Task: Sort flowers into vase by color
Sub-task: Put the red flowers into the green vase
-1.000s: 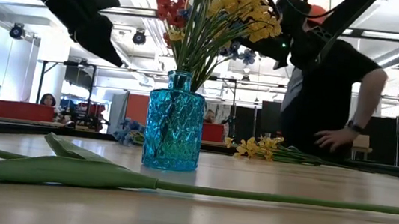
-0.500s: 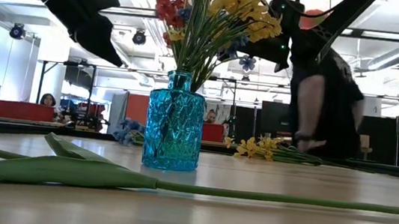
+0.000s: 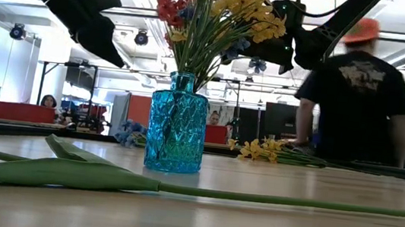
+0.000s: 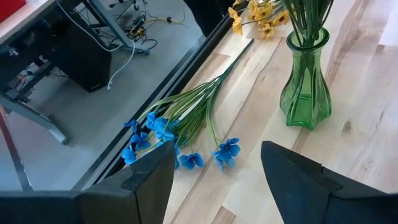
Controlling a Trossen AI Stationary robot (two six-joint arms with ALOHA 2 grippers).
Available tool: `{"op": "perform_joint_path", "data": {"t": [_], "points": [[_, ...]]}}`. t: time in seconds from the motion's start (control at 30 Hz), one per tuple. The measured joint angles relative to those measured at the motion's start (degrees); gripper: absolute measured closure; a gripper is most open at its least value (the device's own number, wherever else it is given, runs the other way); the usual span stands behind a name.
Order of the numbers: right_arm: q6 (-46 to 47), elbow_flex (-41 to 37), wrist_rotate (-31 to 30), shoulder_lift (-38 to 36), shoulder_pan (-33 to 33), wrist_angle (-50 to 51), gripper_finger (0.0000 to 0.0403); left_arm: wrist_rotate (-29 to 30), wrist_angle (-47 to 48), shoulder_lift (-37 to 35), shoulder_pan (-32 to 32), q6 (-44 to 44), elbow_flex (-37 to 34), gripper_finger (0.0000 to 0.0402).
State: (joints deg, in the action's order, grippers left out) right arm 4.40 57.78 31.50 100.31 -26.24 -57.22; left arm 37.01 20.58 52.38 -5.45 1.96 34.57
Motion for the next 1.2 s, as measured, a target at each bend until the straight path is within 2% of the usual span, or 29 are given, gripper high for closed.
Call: {"op": "perform_joint_path", "data": {"t": [0.53, 0.83, 0.93, 1.2], "points": [[-0.58, -0.03, 0.07, -0.23, 0.00, 2.43, 0.0380, -0.61, -1.01, 0.00, 0.00, 0.25, 0.00, 0.0178], [-1.08, 0.99, 0.46, -0.44, -0.02, 4.11, 0.0380, -15.61, -5.67, 0.00, 0.00, -2.21, -0.78, 0.0178], [-1.19, 3.21, 0.47, -0.44, -0.02, 7.84, 0.0380, -15.74, -8.01, 0.00, 0.00, -2.69, -1.65, 0.0178], [-4.75, 10.63, 0.49, -0.46, 0.13, 25.20, 0.0381, -15.74, -10.35, 0.02, 0.00, -2.75, -3.34, 0.0178]]}}
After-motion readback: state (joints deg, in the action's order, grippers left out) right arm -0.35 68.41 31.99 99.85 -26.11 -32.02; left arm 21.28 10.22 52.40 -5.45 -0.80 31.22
